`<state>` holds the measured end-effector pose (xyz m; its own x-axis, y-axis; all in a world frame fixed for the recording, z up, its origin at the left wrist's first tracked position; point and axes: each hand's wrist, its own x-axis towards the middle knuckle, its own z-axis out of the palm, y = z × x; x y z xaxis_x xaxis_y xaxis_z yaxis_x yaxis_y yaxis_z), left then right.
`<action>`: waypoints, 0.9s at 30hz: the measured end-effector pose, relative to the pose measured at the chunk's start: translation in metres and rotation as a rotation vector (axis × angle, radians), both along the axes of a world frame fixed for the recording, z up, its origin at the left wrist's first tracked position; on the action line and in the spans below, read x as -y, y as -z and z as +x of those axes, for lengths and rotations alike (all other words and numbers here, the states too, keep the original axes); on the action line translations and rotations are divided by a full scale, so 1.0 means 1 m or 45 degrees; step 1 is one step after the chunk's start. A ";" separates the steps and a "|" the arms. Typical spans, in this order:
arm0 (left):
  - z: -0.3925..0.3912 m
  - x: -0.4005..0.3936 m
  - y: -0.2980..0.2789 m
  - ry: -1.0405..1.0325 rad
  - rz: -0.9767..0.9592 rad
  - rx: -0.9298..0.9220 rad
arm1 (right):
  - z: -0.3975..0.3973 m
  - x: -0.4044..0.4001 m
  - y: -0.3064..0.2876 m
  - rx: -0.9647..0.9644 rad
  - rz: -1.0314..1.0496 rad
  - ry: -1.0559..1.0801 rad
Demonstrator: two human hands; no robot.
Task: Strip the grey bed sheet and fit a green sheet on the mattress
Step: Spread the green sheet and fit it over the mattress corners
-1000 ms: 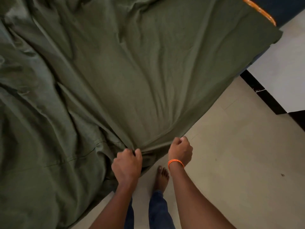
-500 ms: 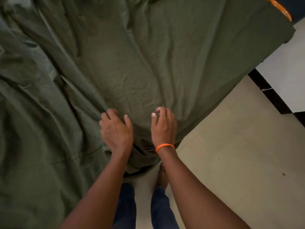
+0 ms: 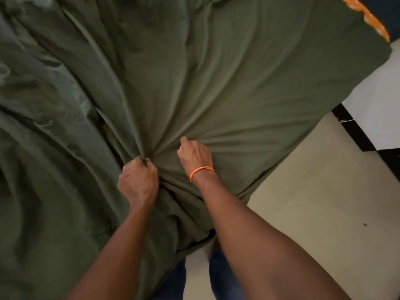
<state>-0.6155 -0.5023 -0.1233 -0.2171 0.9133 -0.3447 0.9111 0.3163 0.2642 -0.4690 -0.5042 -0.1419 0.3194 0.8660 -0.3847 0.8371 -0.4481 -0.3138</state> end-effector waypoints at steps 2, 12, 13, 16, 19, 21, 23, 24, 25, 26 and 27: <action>-0.016 -0.001 0.004 0.039 0.026 0.010 | -0.019 -0.008 0.001 -0.030 -0.006 0.041; 0.002 0.004 0.007 -0.197 0.111 0.050 | -0.040 0.008 0.021 -0.242 0.257 0.116; 0.006 0.008 0.006 -0.157 0.163 0.037 | -0.038 0.010 0.022 -0.296 0.253 0.117; 0.027 0.027 -0.004 -0.005 0.312 0.033 | -0.020 0.013 0.019 -0.582 0.203 0.157; 0.068 0.052 -0.004 0.182 0.381 0.090 | 0.013 0.019 0.011 -0.921 0.193 0.352; 0.093 0.063 0.001 0.256 0.342 0.164 | 0.037 0.026 0.005 -0.825 0.319 0.381; 0.138 0.075 0.004 0.301 0.297 0.240 | 0.086 0.044 0.004 -0.597 0.477 0.385; 0.163 0.080 0.002 0.320 0.284 0.260 | 0.115 0.055 0.004 -0.509 0.547 0.401; 0.183 0.082 0.001 0.347 0.271 0.271 | 0.140 0.063 0.003 -0.432 0.600 0.416; 0.200 0.084 -0.001 0.376 0.267 0.277 | 0.163 0.073 -0.001 -0.370 0.630 0.419; 0.223 0.084 -0.002 0.404 0.272 0.278 | 0.191 0.081 -0.003 -0.319 0.631 0.417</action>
<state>-0.3920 -0.5864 -0.1213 0.1431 0.9786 -0.1477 0.8697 -0.0531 0.4908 -0.2775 -0.5852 -0.1390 0.5501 0.8329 -0.0613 0.5559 -0.4200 -0.7174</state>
